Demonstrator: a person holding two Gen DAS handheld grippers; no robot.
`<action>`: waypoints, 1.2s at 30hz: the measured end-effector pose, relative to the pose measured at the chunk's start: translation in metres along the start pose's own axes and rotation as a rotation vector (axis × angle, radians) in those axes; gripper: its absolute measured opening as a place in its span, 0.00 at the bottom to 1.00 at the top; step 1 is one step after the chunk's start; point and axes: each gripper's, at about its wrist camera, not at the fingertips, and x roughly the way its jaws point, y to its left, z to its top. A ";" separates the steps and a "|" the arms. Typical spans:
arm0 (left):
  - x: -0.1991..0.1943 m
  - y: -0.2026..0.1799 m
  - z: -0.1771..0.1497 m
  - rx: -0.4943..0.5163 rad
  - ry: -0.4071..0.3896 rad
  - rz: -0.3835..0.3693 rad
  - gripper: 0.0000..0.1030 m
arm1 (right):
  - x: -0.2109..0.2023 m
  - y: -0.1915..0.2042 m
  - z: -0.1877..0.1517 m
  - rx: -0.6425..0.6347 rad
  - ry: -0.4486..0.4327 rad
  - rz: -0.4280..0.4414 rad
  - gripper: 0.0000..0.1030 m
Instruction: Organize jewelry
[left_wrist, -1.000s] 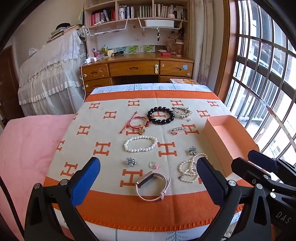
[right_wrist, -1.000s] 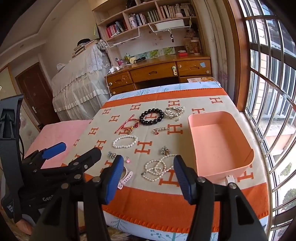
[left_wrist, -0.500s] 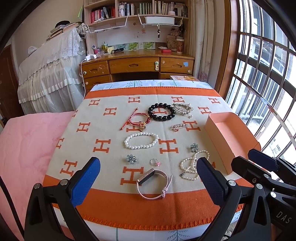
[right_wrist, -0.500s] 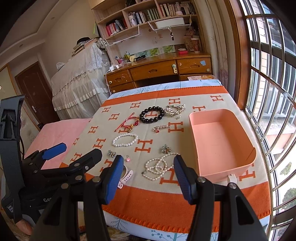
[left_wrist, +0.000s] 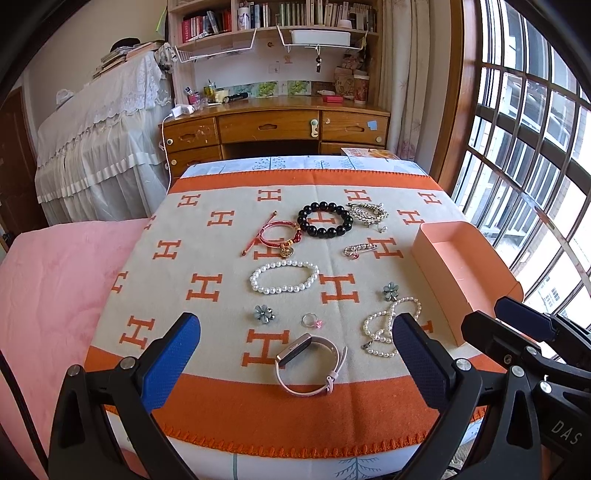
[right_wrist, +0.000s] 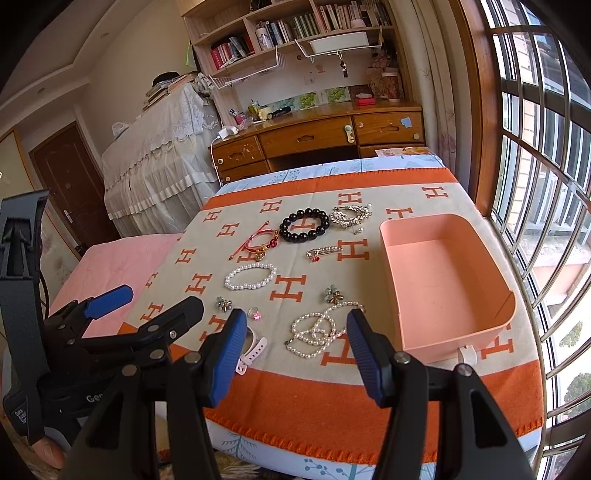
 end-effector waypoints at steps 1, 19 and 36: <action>0.000 0.000 0.000 0.000 -0.001 0.001 0.99 | 0.000 0.000 0.000 0.000 -0.001 -0.001 0.55; 0.014 0.008 0.008 0.020 0.019 -0.028 0.99 | 0.006 0.003 0.001 -0.021 0.000 -0.040 0.55; 0.058 0.043 0.082 0.078 0.129 -0.076 0.99 | 0.049 -0.011 0.107 -0.120 0.135 -0.036 0.55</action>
